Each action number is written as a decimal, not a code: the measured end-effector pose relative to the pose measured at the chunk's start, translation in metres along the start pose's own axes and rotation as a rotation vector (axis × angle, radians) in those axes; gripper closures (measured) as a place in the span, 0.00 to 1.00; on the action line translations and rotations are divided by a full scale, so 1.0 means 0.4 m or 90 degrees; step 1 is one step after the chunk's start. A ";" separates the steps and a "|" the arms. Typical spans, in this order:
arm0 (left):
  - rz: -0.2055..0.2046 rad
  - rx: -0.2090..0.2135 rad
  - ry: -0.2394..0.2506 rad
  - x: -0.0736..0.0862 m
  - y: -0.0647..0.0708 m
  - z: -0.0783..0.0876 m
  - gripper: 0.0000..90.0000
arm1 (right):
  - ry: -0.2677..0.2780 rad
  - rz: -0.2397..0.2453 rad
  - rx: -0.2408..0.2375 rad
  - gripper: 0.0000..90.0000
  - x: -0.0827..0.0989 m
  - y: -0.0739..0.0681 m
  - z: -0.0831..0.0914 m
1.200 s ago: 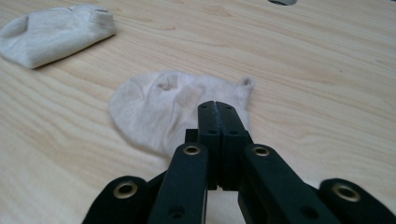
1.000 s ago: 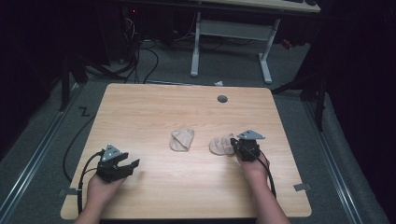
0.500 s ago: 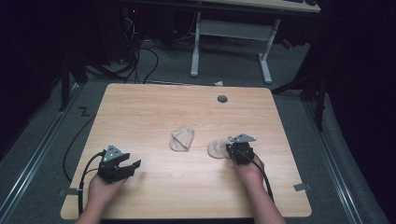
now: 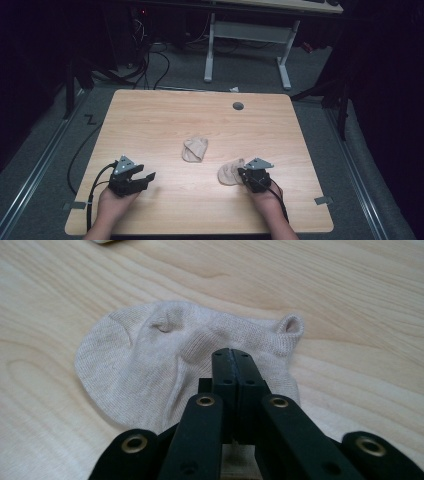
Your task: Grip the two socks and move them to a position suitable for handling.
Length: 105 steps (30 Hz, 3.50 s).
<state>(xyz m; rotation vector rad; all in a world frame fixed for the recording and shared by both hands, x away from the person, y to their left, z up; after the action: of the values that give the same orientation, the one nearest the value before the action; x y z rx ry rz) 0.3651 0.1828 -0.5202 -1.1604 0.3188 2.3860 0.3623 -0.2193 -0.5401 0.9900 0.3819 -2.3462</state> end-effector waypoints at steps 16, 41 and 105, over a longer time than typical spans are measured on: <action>-0.034 0.019 0.017 -0.017 0.094 -0.002 0.61 | -0.013 0.075 -0.074 1.00 -0.001 -0.134 -0.008; -0.132 0.164 -0.020 0.000 0.347 -0.034 0.93 | -0.017 0.144 -0.127 1.00 -0.016 -0.234 -0.032; -0.137 0.107 -0.047 0.015 0.297 -0.071 0.92 | 0.024 0.144 -0.131 0.94 -0.027 -0.266 0.000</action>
<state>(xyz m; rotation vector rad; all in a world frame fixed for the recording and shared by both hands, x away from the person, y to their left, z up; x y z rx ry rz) 0.3218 0.0706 -0.5417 -0.9750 0.3444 2.1633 0.3052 -0.1296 -0.5278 0.9282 0.4882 -2.0427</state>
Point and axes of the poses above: each handheld gripper's, and its own axes: z roughly backward along the jaws, x roughly out of its underside, y roughly to its right, the point moved 2 cm from there along -z, roughly forward along the jaws, and after that the axes turned 9 degrees about -x, right-handed, at the moved point
